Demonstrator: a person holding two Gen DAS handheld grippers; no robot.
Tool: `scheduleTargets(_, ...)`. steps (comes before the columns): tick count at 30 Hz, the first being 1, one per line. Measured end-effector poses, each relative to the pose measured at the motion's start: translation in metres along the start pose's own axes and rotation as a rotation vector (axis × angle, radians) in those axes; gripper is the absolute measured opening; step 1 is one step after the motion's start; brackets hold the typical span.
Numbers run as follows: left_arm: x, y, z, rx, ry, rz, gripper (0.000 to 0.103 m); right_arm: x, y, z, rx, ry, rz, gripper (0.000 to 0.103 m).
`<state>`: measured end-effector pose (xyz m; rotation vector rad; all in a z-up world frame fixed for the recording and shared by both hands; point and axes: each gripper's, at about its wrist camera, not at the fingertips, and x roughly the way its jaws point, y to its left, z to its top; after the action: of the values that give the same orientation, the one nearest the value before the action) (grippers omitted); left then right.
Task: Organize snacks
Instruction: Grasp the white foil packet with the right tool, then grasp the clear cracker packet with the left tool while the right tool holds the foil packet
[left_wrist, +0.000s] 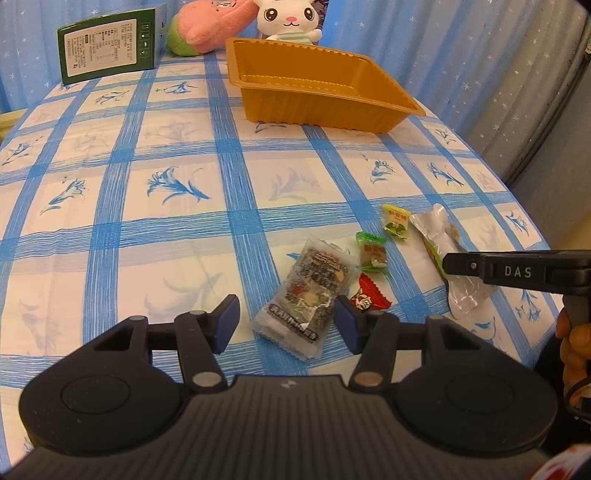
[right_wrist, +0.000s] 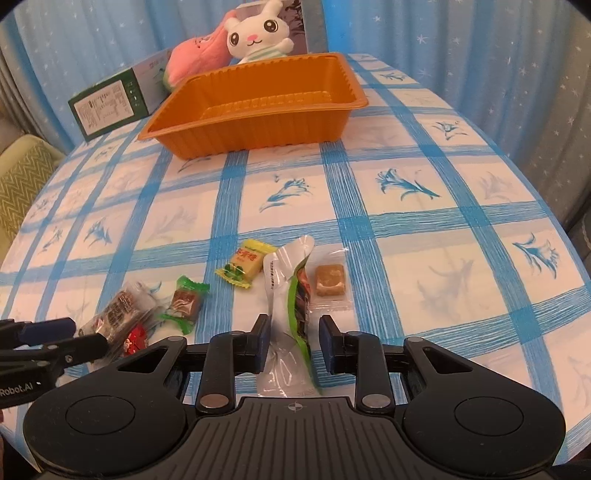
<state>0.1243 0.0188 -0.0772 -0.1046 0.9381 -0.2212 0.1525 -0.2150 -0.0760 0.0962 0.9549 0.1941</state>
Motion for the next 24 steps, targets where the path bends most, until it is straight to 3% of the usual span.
scheduleTargets(13, 0.012, -0.006, 0.004, 0.098, -0.001, -0.012, 0.053, 0.018, 0.016, -0.007, -0.176, -0.045, -0.044, 0.035)
scheduleTargets(21, 0.026, -0.024, 0.006, 0.260, 0.015, -0.006, 0.051, 0.018, 0.011, -0.007, -0.166, -0.053, -0.041, 0.029)
scheduleTargets(24, 0.030, -0.028, 0.006, 0.294, 0.023, 0.007, 0.044, 0.018, 0.010, -0.007, -0.165, -0.056, -0.039, 0.028)
